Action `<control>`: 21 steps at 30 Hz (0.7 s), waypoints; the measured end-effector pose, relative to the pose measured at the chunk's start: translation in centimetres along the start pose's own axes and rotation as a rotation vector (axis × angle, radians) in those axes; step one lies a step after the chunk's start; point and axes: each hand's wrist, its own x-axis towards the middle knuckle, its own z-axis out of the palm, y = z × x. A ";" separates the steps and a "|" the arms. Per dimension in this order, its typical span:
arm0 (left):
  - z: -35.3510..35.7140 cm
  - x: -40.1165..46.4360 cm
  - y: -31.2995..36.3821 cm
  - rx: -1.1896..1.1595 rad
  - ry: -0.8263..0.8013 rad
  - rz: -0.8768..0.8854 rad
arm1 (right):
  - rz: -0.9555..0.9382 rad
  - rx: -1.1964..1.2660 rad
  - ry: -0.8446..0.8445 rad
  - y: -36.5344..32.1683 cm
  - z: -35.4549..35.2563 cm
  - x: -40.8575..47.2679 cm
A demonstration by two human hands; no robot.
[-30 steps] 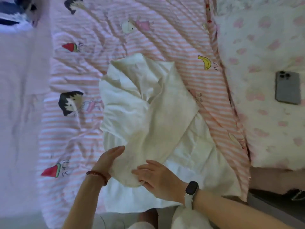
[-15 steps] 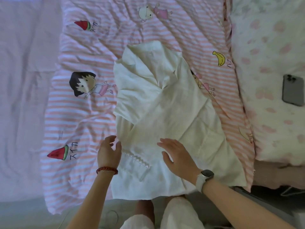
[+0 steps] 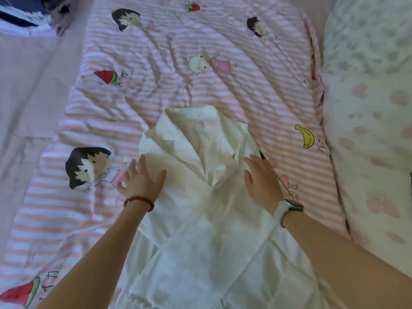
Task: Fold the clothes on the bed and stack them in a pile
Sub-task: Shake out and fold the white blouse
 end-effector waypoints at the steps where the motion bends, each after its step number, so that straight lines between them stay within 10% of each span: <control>1: 0.0 1.2 0.5 0.009 0.041 0.038 | -0.039 -0.017 0.034 0.2 -0.1 1.6; 7: 0.3 3.9 4.8 0.108 0.222 0.795 | -0.558 -0.002 -0.040 -0.3 -1.0 7.7; 14: 0.5 7.5 6.4 0.394 -0.145 0.853 | -0.852 -0.440 -0.440 -2.4 -0.9 12.6; 21: -2.2 8.1 6.4 0.171 -0.002 1.003 | -0.895 -0.368 -0.476 -1.4 -0.8 12.0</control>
